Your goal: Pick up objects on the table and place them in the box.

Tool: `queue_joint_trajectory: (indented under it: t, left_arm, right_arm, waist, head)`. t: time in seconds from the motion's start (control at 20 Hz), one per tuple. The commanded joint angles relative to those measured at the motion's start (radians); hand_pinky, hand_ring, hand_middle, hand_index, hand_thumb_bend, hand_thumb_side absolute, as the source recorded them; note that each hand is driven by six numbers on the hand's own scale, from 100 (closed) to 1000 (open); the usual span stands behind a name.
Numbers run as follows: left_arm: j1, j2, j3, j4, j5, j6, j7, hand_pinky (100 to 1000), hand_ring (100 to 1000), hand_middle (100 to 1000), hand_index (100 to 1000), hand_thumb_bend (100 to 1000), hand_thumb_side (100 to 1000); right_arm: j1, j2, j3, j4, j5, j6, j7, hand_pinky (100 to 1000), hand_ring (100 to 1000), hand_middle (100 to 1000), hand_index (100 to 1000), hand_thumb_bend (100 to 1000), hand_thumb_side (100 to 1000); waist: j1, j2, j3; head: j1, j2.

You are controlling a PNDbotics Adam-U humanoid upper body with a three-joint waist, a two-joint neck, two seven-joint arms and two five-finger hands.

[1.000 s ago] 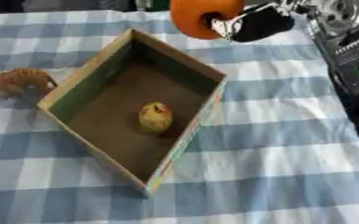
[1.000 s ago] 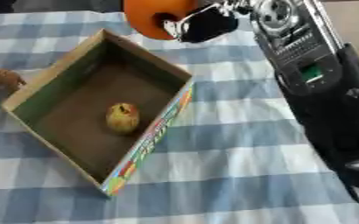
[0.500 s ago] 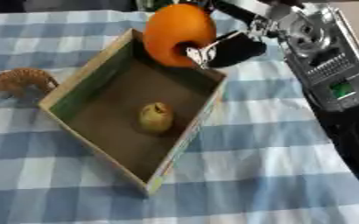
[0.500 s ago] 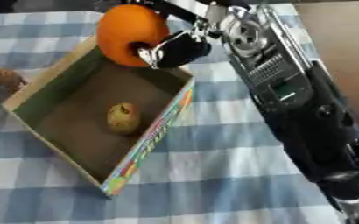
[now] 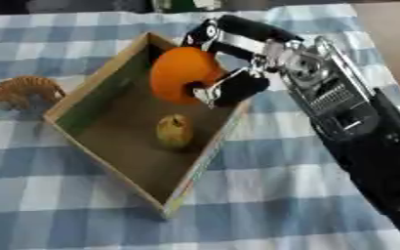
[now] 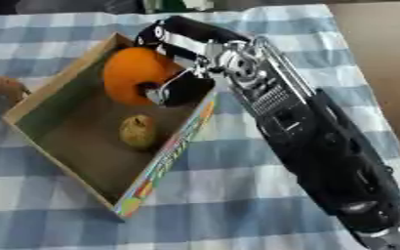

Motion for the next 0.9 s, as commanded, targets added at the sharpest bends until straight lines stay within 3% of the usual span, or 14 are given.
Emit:
queue_joint_trajectory:
  t: [0.05,0.25,0.4,0.55,0.65,0.9]
  left_arm:
    - [-0.011,0.008,-0.001,-0.017,0.003,-0.002,-0.005,482,613,578,760,100,894]
    - [-0.01,0.007,-0.001,-0.017,0.004,-0.001,-0.005,482,613,577,759,100,894]
    - [-0.01,0.006,-0.002,-0.017,0.004,-0.001,-0.007,482,613,577,759,100,894]
    - [-0.01,0.006,-0.001,-0.017,0.003,-0.001,-0.007,482,613,577,759,100,894]
    - [-0.009,0.006,-0.001,-0.017,0.004,0.0,-0.006,482,613,577,759,100,894]
    - [-0.008,0.007,0.001,-0.017,0.003,0.0,-0.005,482,613,578,759,100,894]
  right_arm:
    - [-0.014,0.011,0.012,0.032,0.032,-0.021,0.024,704,839,523,750,100,100]
    - [-0.013,0.02,0.02,0.055,0.043,-0.048,0.045,725,874,603,826,111,136]
    - [-0.015,0.025,0.017,0.057,0.045,-0.063,0.055,743,900,661,861,223,247]
    - [-0.014,0.027,0.009,0.048,0.044,-0.076,0.066,775,942,731,910,528,401]
    - [-0.014,0.026,0.002,0.038,0.039,-0.083,0.073,787,959,753,929,630,422]
    - [-0.014,0.017,-0.039,-0.016,0.019,-0.082,0.054,795,970,765,940,692,494]
  waist:
    - [-0.001,-0.021,0.003]
    - [-0.001,-0.019,0.005]
    - [-0.002,-0.018,0.003]
    - [-0.001,-0.018,0.003]
    - [-0.001,-0.018,0.002]
    - [0.0,-0.02,-0.002]
  head:
    - [-0.003,-0.01]
    - [-0.005,-0.011]
    - [-0.005,-0.013]
    - [-0.005,-0.014]
    - [-0.005,-0.013]
    - [-0.002,-0.012]
